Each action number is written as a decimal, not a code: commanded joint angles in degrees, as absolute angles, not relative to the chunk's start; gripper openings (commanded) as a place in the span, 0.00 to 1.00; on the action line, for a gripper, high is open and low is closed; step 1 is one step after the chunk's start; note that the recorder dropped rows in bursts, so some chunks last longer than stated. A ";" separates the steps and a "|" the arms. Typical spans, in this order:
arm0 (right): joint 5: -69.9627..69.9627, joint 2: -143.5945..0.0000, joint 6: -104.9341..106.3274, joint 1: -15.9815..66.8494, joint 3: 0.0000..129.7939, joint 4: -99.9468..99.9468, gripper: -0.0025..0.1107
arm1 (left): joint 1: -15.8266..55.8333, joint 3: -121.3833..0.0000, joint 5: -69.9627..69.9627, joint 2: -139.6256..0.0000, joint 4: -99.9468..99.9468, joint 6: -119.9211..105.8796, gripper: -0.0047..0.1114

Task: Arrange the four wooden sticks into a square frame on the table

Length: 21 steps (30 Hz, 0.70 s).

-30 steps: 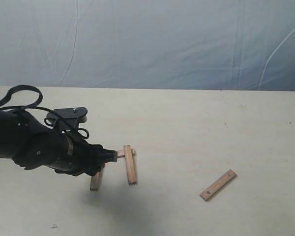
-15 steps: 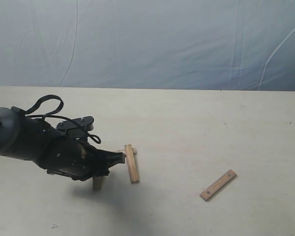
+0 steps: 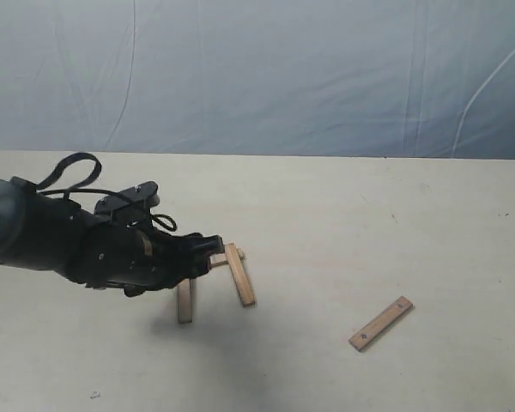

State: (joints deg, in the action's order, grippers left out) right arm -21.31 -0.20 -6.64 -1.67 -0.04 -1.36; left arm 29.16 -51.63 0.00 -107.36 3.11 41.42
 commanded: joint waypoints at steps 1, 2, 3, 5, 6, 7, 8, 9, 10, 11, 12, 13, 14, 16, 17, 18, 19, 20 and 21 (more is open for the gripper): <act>-21.04 0.00 -6.41 -2.14 0.00 -1.36 0.01 | 29.19 -52.13 5.18 -97.52 12.58 41.34 0.46; -21.04 0.00 -6.41 -2.14 0.00 -1.36 0.01 | 29.19 -52.13 7.45 -95.12 15.20 41.34 0.38; -21.04 0.00 -6.41 -2.14 0.00 -1.36 0.01 | 29.08 -52.13 9.89 -92.67 17.61 41.34 0.28; -21.04 0.00 -6.41 -2.14 0.00 -1.36 0.01 | 28.55 -51.69 13.94 -88.17 19.97 41.34 0.10; -21.04 0.00 -6.41 -2.14 0.00 -1.36 0.01 | 28.16 -50.82 15.20 -85.51 21.09 41.18 0.04; -21.04 0.00 -6.41 -2.14 0.00 -1.36 0.01 | 27.87 -49.86 15.58 -83.09 22.14 41.18 0.04; -20.82 0.00 -6.41 -2.14 0.00 -1.36 0.01 | 27.24 -48.32 15.54 -79.97 23.32 41.18 0.04; -20.45 0.00 -6.41 -2.14 0.00 -1.36 0.01 | 26.69 -46.60 14.68 -76.53 23.34 41.68 0.04; -19.92 0.00 -6.41 -2.14 0.00 -1.36 0.01 | 26.09 -45.22 13.84 -72.91 22.76 41.93 0.04; -19.13 0.00 -6.41 -2.14 0.00 -1.36 0.01 | 25.63 -43.52 13.00 -69.15 22.18 41.93 0.04; -18.56 0.00 -6.41 -2.14 0.00 -1.36 0.01 | 25.58 -41.83 12.74 -65.17 21.78 41.93 0.04; -17.92 0.00 -6.41 -2.14 0.00 -1.36 0.01 | 25.58 -40.08 12.74 -61.96 21.52 41.93 0.04; -17.03 0.00 -6.41 -2.14 0.00 -1.36 0.01 | 25.58 -38.28 12.64 -57.85 21.54 41.93 0.04; -13.21 0.00 -6.41 -2.14 0.00 -1.36 0.01 | 25.58 -34.13 12.14 -49.24 21.09 41.93 0.04; -10.26 0.00 -6.41 -2.14 0.00 -1.36 0.01 | 25.58 -32.35 11.72 -45.75 21.09 41.93 0.04; -7.49 0.00 -6.41 -2.14 0.00 -0.84 0.01 | 25.58 -30.10 11.50 -41.52 21.09 41.93 0.04; -4.07 0.00 -6.41 -2.14 0.00 0.00 0.01 | 25.58 -27.96 11.42 -37.37 21.09 41.93 0.04; -0.42 0.00 -6.41 -2.14 0.00 1.72 0.01 | 25.58 -26.22 11.42 -33.35 21.09 41.93 0.04; 2.74 0.00 -6.41 -2.14 0.00 3.41 0.01 | 25.58 -24.11 11.42 -29.55 21.09 41.93 0.04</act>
